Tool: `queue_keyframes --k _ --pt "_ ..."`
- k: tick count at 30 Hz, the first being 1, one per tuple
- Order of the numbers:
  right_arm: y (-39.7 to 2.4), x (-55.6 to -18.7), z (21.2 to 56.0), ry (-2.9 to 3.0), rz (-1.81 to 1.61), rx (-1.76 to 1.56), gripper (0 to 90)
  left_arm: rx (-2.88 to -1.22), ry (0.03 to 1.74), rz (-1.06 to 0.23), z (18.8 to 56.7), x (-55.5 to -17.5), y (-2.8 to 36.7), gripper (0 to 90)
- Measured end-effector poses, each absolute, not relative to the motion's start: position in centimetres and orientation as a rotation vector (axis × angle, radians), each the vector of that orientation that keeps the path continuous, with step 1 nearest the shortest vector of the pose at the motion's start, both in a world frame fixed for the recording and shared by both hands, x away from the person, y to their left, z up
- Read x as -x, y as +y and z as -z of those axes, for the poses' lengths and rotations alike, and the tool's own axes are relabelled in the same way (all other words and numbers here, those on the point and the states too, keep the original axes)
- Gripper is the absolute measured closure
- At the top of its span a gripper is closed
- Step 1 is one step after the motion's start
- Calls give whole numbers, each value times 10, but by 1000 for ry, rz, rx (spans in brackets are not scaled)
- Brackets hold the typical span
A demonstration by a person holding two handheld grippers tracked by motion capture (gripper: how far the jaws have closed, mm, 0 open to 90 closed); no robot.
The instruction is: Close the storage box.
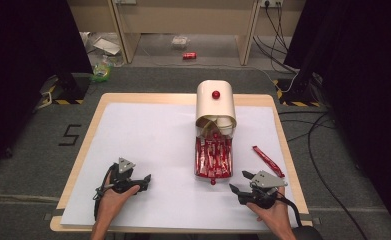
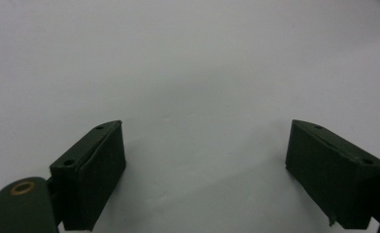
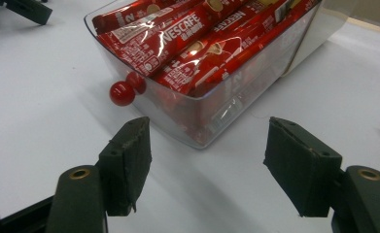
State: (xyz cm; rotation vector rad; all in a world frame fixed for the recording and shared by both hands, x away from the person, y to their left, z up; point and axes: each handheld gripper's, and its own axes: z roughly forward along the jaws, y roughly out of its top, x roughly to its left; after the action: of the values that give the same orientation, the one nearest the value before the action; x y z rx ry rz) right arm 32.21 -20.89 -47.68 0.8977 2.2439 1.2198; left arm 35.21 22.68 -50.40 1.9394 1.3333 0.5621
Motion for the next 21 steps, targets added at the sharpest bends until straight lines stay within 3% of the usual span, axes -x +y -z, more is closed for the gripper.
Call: queue_keyframes --k 21 --pt "-201 -335 483 2249 -1253 -928 337 -1942 1333 -562 504 -352 227 135"
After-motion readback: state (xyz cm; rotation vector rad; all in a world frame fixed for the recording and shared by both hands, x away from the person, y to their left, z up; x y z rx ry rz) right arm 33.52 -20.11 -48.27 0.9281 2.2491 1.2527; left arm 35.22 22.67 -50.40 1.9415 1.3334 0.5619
